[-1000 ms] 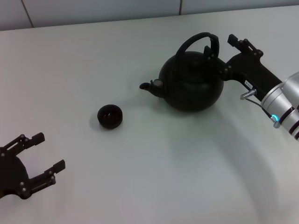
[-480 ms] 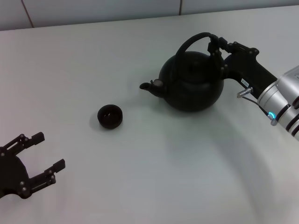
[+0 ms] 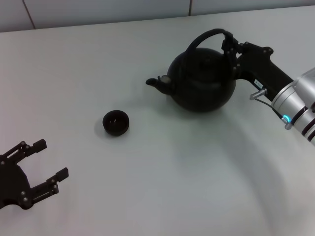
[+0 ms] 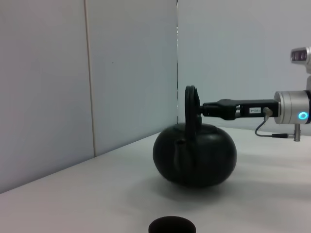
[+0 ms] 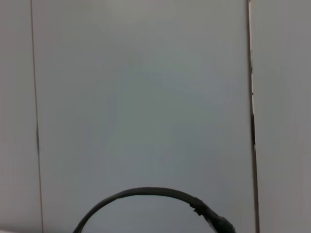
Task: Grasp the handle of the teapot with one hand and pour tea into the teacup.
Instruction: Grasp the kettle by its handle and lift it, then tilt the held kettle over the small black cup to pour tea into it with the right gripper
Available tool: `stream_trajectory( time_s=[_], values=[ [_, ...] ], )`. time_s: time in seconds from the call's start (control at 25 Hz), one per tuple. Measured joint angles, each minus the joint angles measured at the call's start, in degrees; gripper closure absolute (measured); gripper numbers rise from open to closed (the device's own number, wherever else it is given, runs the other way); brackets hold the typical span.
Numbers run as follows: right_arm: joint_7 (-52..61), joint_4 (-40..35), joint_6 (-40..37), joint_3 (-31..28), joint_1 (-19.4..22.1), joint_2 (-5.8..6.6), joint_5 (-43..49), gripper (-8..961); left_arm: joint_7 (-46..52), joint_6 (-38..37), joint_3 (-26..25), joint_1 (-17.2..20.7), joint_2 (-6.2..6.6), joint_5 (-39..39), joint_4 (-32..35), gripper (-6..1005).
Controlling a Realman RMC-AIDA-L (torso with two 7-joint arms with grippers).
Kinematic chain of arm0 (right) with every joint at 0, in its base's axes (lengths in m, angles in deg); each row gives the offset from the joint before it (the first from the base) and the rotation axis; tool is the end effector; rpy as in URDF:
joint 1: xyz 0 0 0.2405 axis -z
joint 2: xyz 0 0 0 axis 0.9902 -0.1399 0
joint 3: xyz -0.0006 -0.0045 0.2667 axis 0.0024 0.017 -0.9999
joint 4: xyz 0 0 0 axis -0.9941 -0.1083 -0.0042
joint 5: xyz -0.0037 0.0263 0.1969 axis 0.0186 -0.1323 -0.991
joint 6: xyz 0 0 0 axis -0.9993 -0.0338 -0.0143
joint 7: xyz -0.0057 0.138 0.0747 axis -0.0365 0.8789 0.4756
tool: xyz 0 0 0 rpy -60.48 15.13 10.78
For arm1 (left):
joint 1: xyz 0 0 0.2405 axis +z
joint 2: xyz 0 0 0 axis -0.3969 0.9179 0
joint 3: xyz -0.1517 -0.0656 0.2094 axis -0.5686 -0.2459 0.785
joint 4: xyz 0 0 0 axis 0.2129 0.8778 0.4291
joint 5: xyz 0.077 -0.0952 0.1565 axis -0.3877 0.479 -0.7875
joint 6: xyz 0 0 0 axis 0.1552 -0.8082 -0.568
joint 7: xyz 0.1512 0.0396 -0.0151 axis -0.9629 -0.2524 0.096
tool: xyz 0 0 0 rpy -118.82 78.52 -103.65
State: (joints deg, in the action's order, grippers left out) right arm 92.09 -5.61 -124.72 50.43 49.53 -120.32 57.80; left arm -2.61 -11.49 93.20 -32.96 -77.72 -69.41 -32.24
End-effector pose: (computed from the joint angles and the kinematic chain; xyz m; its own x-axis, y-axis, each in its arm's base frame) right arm 0.2952 0.3520 -0.0425 0.6999 -0.0092 -0.7142 -0.6490 -0.4257 -0.6306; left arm -0.3378 0.2235 -0.0133 0.8173 0.0765 0.5711 0.3670 -0.8333 -0.4135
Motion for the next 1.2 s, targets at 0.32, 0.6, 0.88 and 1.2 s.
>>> stream_trajectory(
  time_s=[0.32, 0.6, 0.88, 1.2],
  values=[
    [6.6, -4.1, -2.7, 0.2, 0.6, 0.09, 0.0, 875, 0.0, 0.0, 0.0, 0.0, -0.01, 0.0, 0.0, 192],
    [6.7, -4.5, -2.2, 0.5, -0.2, 0.09, 0.7, 875, 0.0, 0.0, 0.0, 0.0, -0.2, 0.0, 0.0, 192],
    [9.8, -6.7, 1.1, 0.6, -3.9, 0.13, 7.6, 876, 0.0, 0.0, 0.1, 0.0, -0.6, 0.0, 0.0, 192],
    [13.1, -7.6, 4.3, 0.6, -9.0, 0.11, 14.7, 876, -0.1, 0.0, 0.1, 0.0, -1.05, 0.0, 0.0, 192]
  ],
)
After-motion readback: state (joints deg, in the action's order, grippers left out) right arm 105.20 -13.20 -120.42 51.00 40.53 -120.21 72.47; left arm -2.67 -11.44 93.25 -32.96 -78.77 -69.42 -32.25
